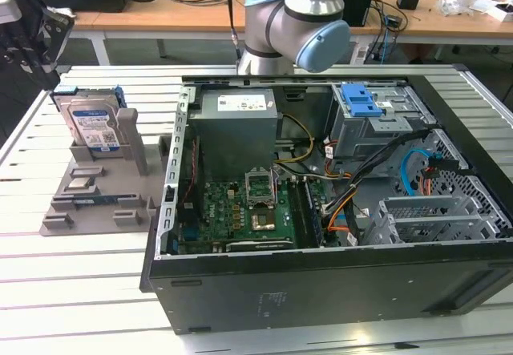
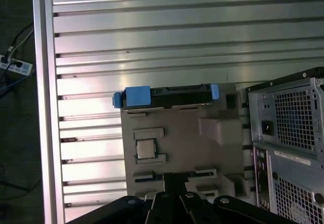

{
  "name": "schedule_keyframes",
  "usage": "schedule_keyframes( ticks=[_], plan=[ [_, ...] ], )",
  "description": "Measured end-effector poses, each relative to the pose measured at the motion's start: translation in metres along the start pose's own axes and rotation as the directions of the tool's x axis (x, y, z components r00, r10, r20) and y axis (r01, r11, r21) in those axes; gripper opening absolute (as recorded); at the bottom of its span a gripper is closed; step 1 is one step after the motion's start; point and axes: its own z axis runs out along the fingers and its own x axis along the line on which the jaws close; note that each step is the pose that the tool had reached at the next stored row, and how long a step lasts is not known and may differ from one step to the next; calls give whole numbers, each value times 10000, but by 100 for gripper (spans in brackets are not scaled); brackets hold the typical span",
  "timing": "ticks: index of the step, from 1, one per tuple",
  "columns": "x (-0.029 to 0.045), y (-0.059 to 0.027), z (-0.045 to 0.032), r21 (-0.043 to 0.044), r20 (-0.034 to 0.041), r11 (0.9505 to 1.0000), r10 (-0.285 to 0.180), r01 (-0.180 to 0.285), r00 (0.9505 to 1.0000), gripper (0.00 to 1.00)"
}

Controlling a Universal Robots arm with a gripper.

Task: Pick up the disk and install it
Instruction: 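Reach for the disk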

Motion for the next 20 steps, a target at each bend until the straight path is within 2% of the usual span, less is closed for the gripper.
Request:
schedule_keyframes(
  ticks=[6, 14, 17, 20],
  plan=[
    [82, 94, 18, -2, 3, 10000, 1, -1, 10000, 11],
    [126, 245, 59, 16, 3, 10000, 0, 0, 10000, 11],
    [142, 324, 80, 94, 8, 10000, -3, 3, 10000, 11],
    [156, 378, 98, 127, 12, 9999, -2, 2, 10000, 11]
  ],
)
